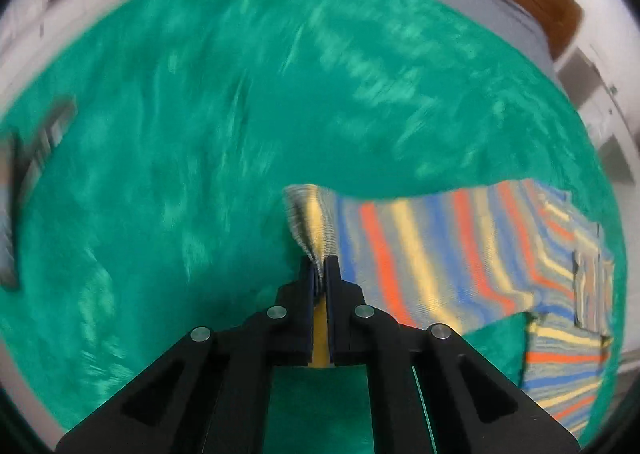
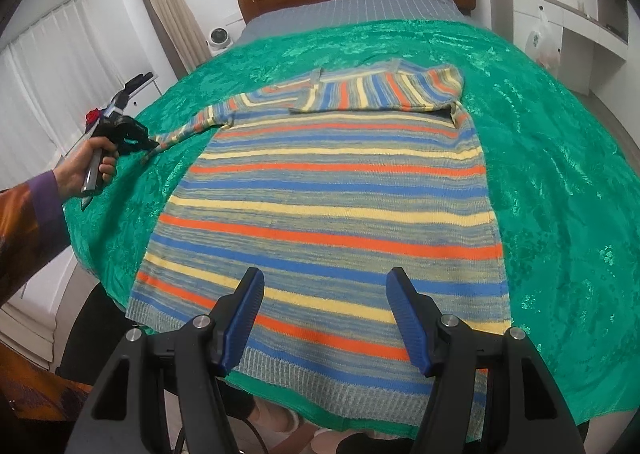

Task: Fold small clothes
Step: 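Grasp the other sleeve cuff with the left gripper and lift it, then fold the held sleeve across the sweater body with the left gripper, then release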

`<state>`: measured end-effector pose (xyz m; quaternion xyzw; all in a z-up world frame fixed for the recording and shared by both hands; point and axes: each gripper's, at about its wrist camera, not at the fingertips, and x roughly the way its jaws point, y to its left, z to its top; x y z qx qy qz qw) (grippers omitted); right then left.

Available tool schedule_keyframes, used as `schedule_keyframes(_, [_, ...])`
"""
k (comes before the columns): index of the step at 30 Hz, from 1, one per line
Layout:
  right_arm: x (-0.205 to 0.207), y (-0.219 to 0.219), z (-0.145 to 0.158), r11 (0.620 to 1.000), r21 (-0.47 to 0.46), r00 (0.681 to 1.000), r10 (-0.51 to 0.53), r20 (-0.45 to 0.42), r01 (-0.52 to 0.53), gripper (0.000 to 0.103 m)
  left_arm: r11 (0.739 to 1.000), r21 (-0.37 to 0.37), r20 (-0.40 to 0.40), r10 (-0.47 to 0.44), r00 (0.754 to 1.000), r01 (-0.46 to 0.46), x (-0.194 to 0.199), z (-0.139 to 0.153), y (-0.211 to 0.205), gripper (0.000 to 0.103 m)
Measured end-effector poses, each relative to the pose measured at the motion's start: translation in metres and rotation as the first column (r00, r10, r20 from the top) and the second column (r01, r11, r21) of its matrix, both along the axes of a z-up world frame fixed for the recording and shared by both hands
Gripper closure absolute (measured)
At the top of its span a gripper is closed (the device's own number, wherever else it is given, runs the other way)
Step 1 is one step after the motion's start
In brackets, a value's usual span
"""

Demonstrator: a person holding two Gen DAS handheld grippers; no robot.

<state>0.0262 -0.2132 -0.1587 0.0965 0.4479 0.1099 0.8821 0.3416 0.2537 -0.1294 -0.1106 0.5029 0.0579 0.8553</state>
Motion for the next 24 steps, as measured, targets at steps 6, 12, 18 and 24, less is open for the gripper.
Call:
schedule_keyframes(6, [-0.003, -0.013, -0.004, 0.998, 0.049, 0.999, -0.043, 0.007, 0.043, 0.04, 0.968, 0.123, 0.161, -0.238, 0.958, 0.219, 0.01, 0.093, -0.106, 0.1])
schedule_keyframes(12, [-0.013, -0.031, -0.003, 0.994, 0.062, 0.996, -0.089, 0.018, 0.087, 0.04, 0.868, 0.196, 0.23, -0.493, 0.839, 0.456, 0.006, 0.121, -0.269, 0.1])
schedule_keyframes(18, [-0.026, -0.055, -0.006, 0.987, 0.058, 0.989, -0.149, 0.003, 0.149, 0.04, 0.781, 0.194, 0.131, -0.621, 0.773, 0.594, -0.021, 0.048, -0.39, 0.047])
schedule_keyframes(24, [-0.038, -0.072, -0.006, 0.979, 0.05, 0.98, -0.197, 0.011, 0.196, 0.04, 0.701, 0.175, 0.052, -0.708, 0.704, 0.692, -0.093, -0.012, -0.411, 0.02])
